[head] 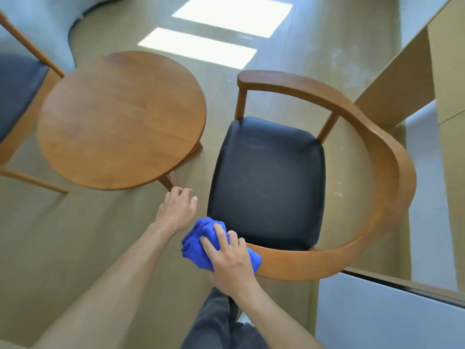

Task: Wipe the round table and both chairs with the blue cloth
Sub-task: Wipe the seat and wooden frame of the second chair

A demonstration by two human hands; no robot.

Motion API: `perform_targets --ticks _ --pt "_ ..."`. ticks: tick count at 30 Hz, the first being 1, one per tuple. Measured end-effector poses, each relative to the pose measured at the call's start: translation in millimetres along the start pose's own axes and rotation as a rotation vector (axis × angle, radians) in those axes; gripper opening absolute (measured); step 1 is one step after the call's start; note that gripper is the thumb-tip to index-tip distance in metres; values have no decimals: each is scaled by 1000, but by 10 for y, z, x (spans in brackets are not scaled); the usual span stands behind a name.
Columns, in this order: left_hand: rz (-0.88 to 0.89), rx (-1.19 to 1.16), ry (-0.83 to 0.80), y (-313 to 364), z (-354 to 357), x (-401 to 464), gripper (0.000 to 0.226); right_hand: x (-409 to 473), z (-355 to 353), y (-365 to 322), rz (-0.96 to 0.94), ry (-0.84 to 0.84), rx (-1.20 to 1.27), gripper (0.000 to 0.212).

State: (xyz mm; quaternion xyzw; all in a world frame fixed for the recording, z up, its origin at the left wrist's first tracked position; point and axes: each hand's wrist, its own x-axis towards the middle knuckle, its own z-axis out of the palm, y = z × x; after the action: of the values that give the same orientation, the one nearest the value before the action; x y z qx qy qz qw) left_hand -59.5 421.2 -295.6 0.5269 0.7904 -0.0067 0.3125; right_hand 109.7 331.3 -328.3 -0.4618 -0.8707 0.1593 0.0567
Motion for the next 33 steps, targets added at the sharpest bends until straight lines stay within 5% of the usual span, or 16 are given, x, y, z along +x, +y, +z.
perform_targets --ticks 7,16,27,33 --pt "187 145 -36 340 412 -572 40 -898 -220 889 270 161 -105 49" --pt "380 497 -89 219 933 -837 57 -1433 -439 1913 964 361 -100 46" --pt "506 474 84 72 1109 -744 60 -595 -9 480 676 368 -112 42" --pt "541 454 143 164 1166 -731 54 -730 -79 732 420 286 -113 44"
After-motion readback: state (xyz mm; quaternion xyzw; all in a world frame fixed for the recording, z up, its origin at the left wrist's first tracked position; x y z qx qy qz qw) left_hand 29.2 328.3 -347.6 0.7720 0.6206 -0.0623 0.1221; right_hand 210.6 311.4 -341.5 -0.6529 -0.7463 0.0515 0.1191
